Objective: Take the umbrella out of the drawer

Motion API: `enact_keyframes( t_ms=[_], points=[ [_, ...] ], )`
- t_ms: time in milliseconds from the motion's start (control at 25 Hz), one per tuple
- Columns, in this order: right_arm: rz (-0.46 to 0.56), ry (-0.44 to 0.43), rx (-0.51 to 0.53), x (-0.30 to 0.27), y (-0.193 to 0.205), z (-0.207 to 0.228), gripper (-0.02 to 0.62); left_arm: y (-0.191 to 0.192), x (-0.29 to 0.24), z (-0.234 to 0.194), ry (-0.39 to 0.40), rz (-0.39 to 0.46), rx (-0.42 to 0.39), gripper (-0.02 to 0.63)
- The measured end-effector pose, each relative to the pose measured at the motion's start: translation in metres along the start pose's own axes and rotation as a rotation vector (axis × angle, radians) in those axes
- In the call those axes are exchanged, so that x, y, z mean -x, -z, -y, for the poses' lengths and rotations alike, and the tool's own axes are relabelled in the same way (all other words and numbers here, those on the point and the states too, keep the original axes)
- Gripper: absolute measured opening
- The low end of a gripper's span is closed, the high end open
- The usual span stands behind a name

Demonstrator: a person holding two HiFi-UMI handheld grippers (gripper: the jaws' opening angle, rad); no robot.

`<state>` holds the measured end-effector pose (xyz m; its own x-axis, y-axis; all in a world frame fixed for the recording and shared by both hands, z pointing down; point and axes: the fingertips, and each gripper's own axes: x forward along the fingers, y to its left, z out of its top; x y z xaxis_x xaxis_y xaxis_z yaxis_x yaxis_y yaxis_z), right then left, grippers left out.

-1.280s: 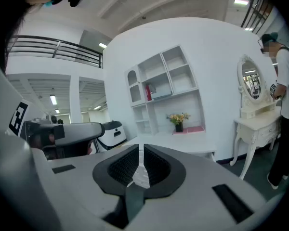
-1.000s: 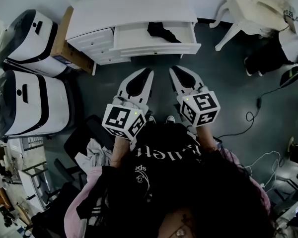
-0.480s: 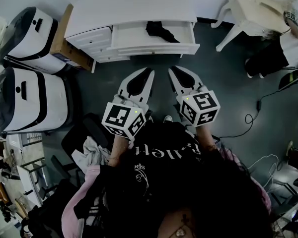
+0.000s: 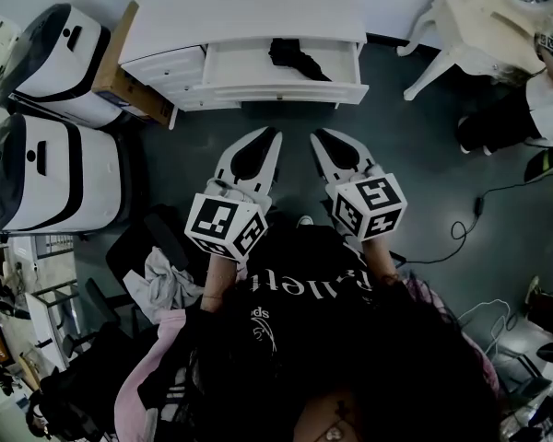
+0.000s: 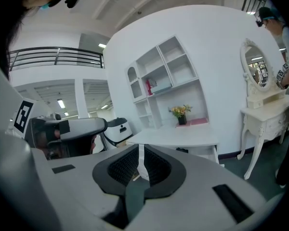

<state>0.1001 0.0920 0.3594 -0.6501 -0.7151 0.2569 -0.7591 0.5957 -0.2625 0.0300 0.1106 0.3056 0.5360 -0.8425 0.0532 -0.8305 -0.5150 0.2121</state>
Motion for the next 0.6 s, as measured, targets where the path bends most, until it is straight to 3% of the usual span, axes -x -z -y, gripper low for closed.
enact_keyframes(
  t_ms=[600],
  points=[
    [-0.021,-0.01,-0.041,-0.027,0.001,0.033,0.064,0.004,-0.039,-0.015,0.004,-0.025,0.007,0.041]
  ],
)
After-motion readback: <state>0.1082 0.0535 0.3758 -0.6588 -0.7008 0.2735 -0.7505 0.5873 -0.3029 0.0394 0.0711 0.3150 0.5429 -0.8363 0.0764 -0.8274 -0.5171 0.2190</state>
